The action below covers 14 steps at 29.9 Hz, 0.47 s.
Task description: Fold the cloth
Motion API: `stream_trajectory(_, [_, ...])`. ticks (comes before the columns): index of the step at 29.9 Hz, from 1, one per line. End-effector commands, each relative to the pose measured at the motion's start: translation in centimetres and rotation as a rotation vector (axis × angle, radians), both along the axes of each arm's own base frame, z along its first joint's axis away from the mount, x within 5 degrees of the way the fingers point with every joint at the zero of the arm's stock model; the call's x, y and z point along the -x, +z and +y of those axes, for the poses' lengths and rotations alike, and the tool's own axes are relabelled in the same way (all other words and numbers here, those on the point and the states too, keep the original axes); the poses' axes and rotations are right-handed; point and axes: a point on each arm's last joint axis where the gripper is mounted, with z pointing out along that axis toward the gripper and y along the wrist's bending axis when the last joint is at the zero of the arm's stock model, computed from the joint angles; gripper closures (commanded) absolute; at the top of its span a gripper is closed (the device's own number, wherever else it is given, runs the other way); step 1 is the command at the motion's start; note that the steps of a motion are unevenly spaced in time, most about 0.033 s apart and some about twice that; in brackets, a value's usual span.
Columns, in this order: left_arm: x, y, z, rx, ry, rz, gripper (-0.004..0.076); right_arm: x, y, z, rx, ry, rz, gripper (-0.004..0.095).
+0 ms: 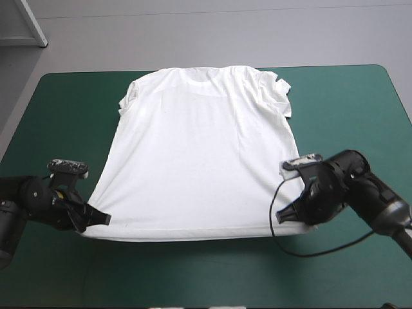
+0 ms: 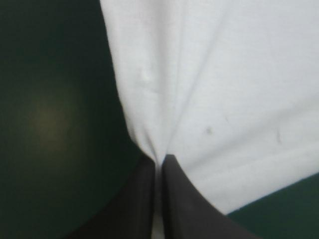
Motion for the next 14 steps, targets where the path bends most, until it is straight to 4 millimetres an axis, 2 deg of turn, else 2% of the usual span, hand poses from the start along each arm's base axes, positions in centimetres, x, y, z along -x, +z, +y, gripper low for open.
stream_trajectory(1, [2.6,-0.5,0.3,-0.022,0.042,0.046,0.0732,3.3,-0.8,-1.2,-0.041,-0.007,0.040,0.0923])
stream_trajectory(3, [3.7,-1.5,0.5,-0.036,0.044,0.060,0.0732,4.8,-1.9,-1.6,-0.067,-0.012,0.085,0.0923])
stream_trajectory(7, [5.3,-3.4,0.5,-0.040,0.043,0.102,0.0732,6.7,-3.4,-2.4,-0.060,-0.016,0.118,0.0923])
stream_trajectory(12, [5.7,-4.5,0.3,-0.017,0.034,0.138,0.0729,7.3,-3.8,-2.7,-0.060,0.014,0.119,0.0920])
stream_trajectory(14, [5.7,-4.4,0.0,0.012,0.020,0.137,0.0700,7.4,-3.8,-2.6,-0.068,0.022,0.123,0.0870])
